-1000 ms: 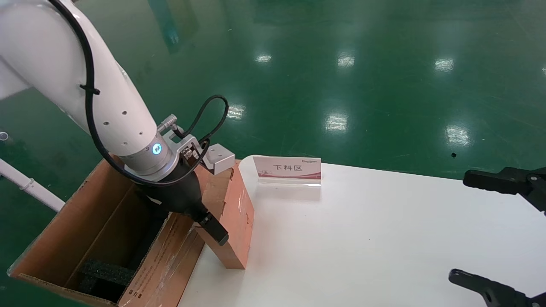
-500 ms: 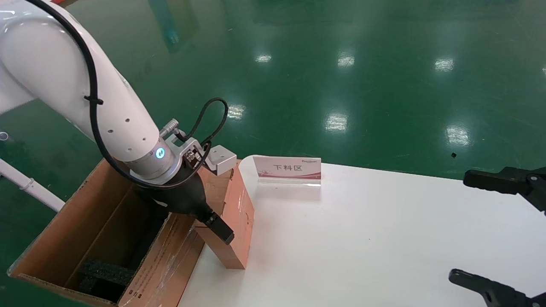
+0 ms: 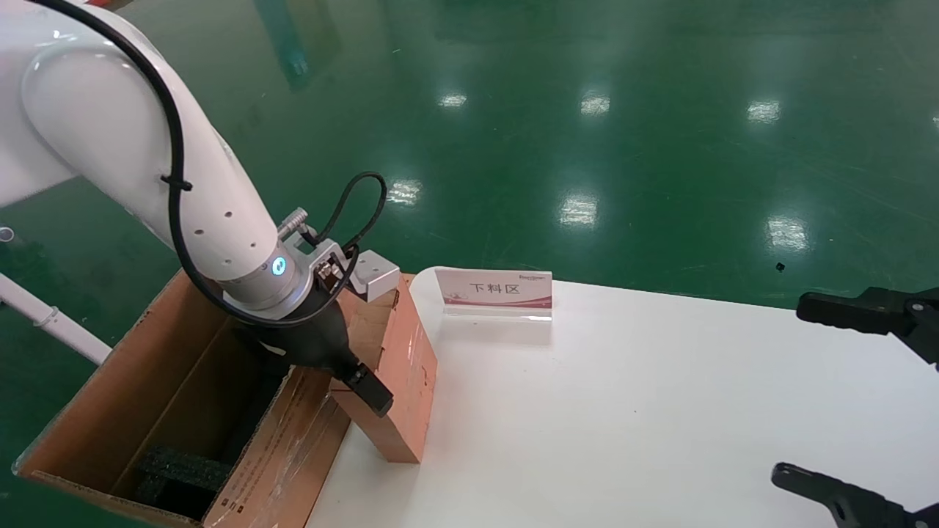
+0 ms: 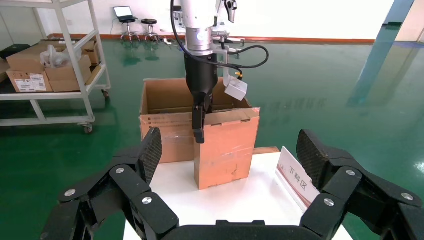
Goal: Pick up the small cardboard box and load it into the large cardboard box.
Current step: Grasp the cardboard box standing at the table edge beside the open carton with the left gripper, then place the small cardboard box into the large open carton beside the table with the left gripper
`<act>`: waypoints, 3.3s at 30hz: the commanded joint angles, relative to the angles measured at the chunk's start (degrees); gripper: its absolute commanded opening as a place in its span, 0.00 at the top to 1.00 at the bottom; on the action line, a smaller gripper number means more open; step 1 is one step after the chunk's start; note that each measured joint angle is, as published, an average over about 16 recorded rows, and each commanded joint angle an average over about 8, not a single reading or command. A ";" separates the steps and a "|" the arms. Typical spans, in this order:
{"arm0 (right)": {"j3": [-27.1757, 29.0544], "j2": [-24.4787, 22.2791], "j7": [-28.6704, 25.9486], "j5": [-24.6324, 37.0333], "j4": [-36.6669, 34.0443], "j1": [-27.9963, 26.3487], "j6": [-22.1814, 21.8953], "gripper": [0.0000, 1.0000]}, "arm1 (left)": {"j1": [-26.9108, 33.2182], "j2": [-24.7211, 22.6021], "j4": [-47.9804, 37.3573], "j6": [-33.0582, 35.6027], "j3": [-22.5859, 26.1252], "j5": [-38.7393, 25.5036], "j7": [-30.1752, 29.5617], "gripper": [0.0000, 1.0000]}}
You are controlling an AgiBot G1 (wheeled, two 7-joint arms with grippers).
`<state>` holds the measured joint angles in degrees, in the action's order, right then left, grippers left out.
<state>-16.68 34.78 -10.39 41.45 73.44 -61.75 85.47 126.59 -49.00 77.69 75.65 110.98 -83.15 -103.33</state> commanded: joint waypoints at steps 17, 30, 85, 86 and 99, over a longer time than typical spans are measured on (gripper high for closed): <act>-0.04 -0.01 0.01 -0.03 -0.01 0.00 -0.02 0.21 | -0.67 -0.16 -0.04 -0.35 0.31 -0.44 0.08 0.63; -0.03 -0.01 0.01 -0.03 -0.01 0.00 -0.02 1.00 | -0.54 -0.12 -0.05 -0.30 0.29 -0.41 0.06 1.00; -0.09 -0.03 0.06 -0.06 -0.07 -0.04 -0.02 1.00 | 16.93 8.66 0.00 6.77 -6.92 3.39 12.43 1.00; -0.09 -0.03 0.06 -0.07 -0.07 -0.04 -0.02 1.00 | 18.33 9.29 -0.01 7.57 -7.31 3.42 12.68 1.00; -0.13 -0.05 0.08 -0.10 -0.07 -0.05 -0.04 1.00 | 34.89 17.00 -0.61 15.51 -4.56 3.31 13.55 1.00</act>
<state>-16.81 34.74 -10.31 41.35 73.38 -61.80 85.42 160.77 -32.13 77.08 90.74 107.54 -79.84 -89.79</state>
